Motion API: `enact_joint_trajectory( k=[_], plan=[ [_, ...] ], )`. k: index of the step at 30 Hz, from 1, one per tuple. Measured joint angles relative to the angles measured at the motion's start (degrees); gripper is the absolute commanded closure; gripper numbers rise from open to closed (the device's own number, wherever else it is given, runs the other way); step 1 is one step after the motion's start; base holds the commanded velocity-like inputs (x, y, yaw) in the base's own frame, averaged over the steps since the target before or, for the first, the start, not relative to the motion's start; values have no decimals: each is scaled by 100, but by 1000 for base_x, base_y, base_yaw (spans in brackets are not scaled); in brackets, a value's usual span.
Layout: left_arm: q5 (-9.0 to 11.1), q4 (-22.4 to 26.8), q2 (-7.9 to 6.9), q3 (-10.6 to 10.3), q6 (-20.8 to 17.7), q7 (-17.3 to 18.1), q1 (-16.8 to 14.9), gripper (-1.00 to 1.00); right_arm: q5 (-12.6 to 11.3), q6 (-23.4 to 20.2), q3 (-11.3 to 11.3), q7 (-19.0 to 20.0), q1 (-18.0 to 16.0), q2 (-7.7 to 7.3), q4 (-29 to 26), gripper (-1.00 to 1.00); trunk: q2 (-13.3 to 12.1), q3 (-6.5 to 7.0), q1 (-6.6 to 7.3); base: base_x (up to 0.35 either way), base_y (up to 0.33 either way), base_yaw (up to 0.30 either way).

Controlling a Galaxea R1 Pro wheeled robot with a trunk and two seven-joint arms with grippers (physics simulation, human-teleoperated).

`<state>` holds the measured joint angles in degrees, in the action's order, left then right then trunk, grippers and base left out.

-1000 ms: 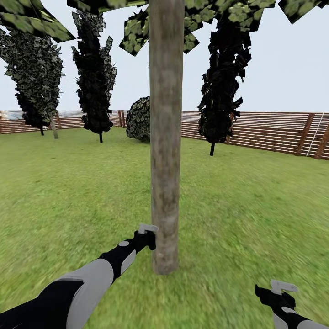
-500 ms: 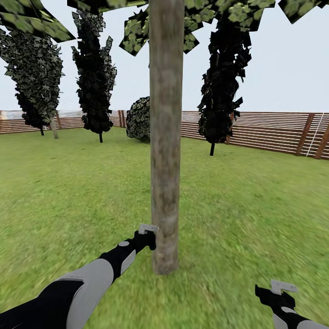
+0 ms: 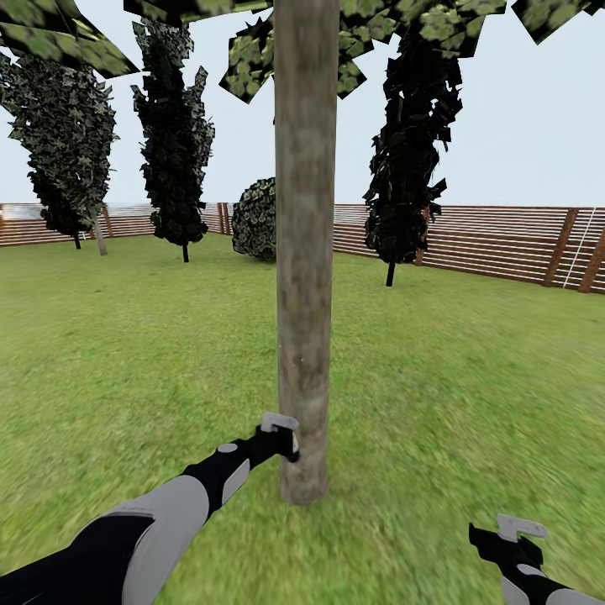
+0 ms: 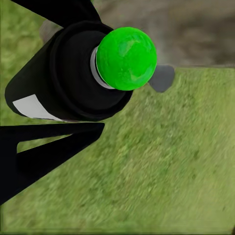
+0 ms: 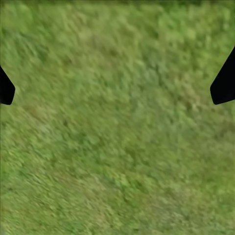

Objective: In the garden, pick up the pesticide atomizer on the floor and spray pesticide onto both trees until each tree trunk is fully covered.

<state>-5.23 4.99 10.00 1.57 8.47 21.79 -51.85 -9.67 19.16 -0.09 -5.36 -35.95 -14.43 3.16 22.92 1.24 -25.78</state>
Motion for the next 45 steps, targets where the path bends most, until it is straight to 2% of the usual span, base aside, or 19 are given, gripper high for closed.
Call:
enact_joint_trajectory(
  k=[7, 19, 22, 24, 28, 34, 40, 45],
  plan=[
    [8, 9, 0, 5, -4, 141, 0, 100, 0, 0, 0, 1, 0, 5, 0, -100, 0, 0, 0, 0, 0, 0],
    [-2, 37, 0, 7, -28, 106, 0, 100, 0, 0, 3, 1, 0, 11, 0, -100, 0, 0, 0, 0, 0, 0],
    [-3, 43, 0, 14, -38, -302, 0, 100, 0, 0, 2, 1, 0, 11, 0, -100, 0, 0, 0, 0, 0, 0],
    [7, 43, -1, 17, -46, -1020, 0, 100, 0, 0, 1, 2, 0, 11, 0, -100, 0, 0, 0, 0, 0, 0],
    [6, 37, 0, 11, -45, -1439, 0, 100, 0, 0, 0, 0, 0, 11, 0, -100, 0, 0, 0, 0, 0, 0],
    [-2, 15, 0, 17, -47, -1465, 0, 100, 0, 0, 0, 0, 0, 11, 0, -100, 0, 0, 0, 0, 0, 0],
    [-21, -266, 0, 41, -27, -1467, 0, 100, 0, 0, 6, 4, 0, 17, 0, -100, 0, 0, 0, 0, 0, 0],
    [-25, -318, 0, 46, -14, -1474, 0, 100, 0, 0, 7, 7, 0, 18, 0, -100, 0, 0, 0, 0, 0, 0]
  ],
)
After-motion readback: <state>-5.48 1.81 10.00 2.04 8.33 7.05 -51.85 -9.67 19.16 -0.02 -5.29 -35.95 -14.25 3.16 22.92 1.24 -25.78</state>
